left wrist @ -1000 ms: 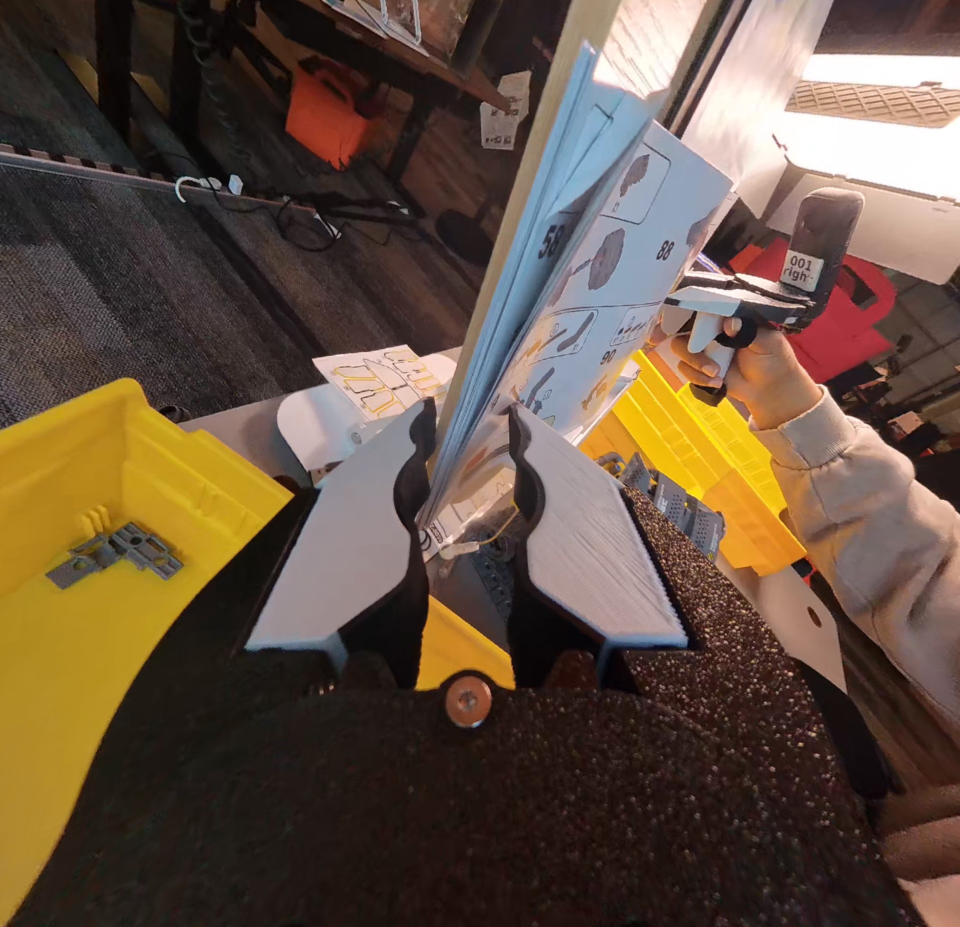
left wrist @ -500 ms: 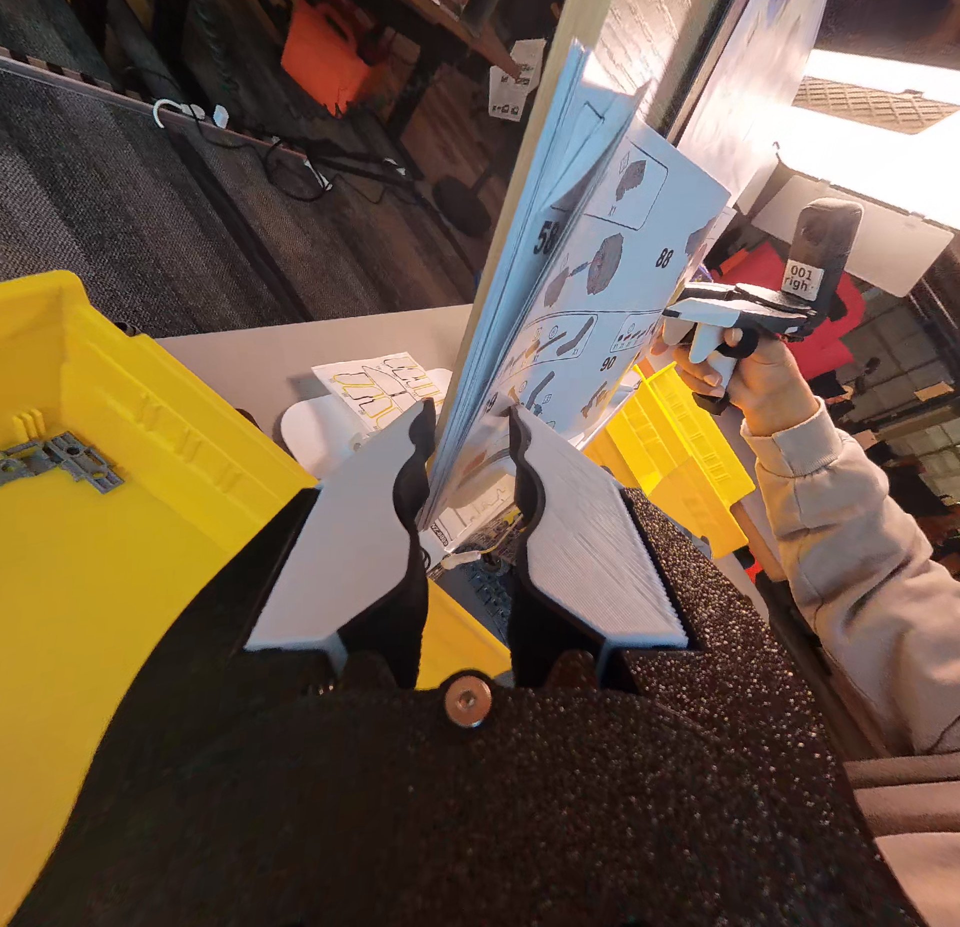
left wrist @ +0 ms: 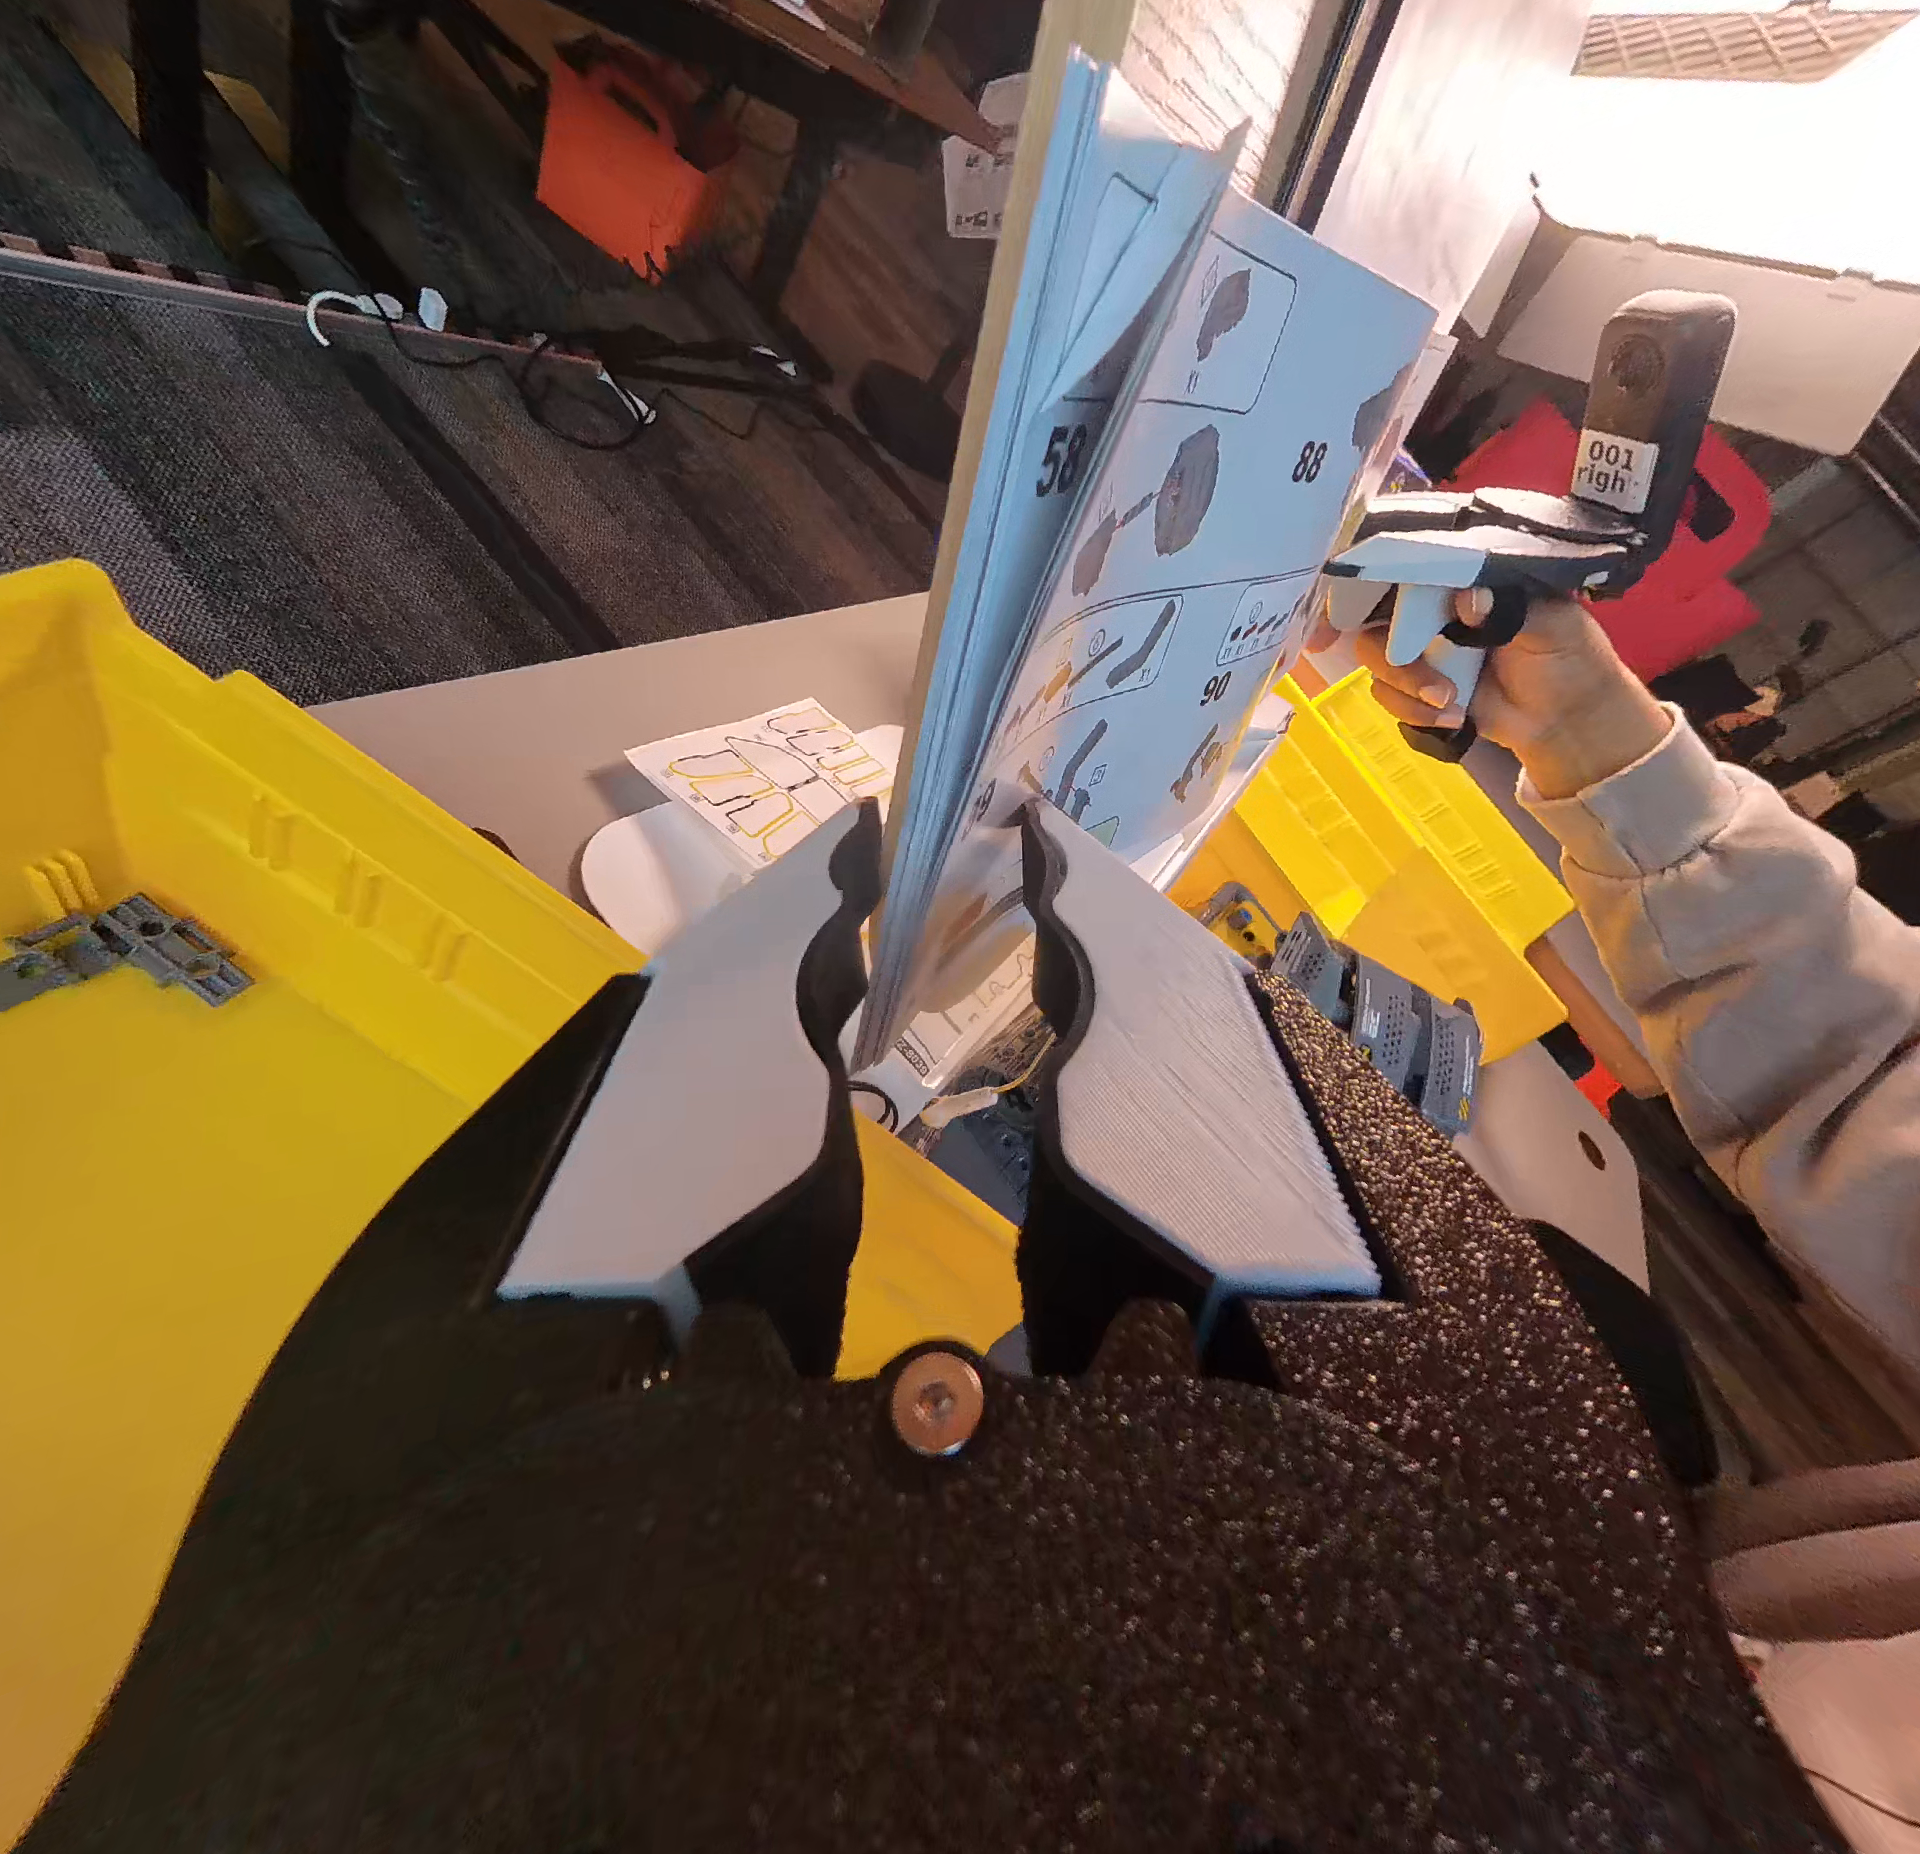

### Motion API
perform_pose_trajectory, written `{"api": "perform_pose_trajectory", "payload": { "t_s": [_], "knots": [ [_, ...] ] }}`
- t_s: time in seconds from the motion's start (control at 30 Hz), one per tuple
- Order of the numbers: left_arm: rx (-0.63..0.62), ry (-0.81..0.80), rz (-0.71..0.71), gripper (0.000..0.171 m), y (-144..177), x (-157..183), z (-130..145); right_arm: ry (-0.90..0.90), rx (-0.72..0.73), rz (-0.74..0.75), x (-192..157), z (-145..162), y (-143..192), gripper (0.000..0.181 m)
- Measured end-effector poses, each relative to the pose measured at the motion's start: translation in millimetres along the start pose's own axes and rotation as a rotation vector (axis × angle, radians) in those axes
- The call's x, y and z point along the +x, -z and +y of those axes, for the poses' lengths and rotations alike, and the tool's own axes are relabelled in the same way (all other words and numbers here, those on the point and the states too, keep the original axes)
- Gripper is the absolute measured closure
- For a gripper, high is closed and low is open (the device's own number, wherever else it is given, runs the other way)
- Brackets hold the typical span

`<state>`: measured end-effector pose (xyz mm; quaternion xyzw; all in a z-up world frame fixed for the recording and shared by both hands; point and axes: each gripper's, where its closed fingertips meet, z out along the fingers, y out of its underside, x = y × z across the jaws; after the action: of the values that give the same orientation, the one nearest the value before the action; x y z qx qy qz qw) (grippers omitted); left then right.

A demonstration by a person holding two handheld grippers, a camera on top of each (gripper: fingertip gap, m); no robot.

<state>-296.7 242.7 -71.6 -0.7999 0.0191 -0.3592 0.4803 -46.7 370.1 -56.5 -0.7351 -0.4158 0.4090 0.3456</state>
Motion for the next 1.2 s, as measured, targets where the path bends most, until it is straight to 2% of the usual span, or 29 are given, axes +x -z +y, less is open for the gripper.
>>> {"api": "perform_pose_trajectory", "payload": {
  "t_s": [0.3,0.43,0.5,0.63,0.7,0.83,0.97,1.07,1.2],
  "knots": [
    [0.067,-0.054,-0.01,0.144,1.4,3.5,2.1,0.042,0.051,0.021,-4.5,3.3,3.6,0.139],
    [0.121,-0.178,-0.096,0.131,14.0,8.3,-6.1,0.145,0.086,0.128,-9.1,3.2,23.4,0.107],
    [0.161,-0.262,-0.17,0.126,32.9,13.4,-15.1,0.251,0.085,0.207,-14.7,11.6,40.7,0.103],
    [0.2,-0.429,-0.331,0.123,67.4,33.1,-16.9,0.327,0.147,0.189,-60.2,34.0,66.2,0.104],
    [0.246,-0.463,-0.363,0.123,77.0,51.0,-12.6,0.346,0.196,0.189,-81.6,44.0,71.1,0.106],
    [0.412,-0.446,-0.372,0.126,81.9,88.8,3.8,0.349,0.351,0.26,-108.8,52.0,72.0,0.115],
    [0.558,-0.401,-0.373,0.129,69.5,116.8,33.6,0.308,0.494,0.364,-112.9,51.6,67.4,0.125],
    [0.55,-0.415,-0.396,0.126,54.2,126.7,66.5,0.271,0.528,0.395,-110.4,53.0,58.2,0.134],
    [0.51,-0.501,-0.44,0.131,56.8,135.9,103.3,0.215,0.571,0.414,-108.2,50.0,55.2,0.145]
  ]
}}
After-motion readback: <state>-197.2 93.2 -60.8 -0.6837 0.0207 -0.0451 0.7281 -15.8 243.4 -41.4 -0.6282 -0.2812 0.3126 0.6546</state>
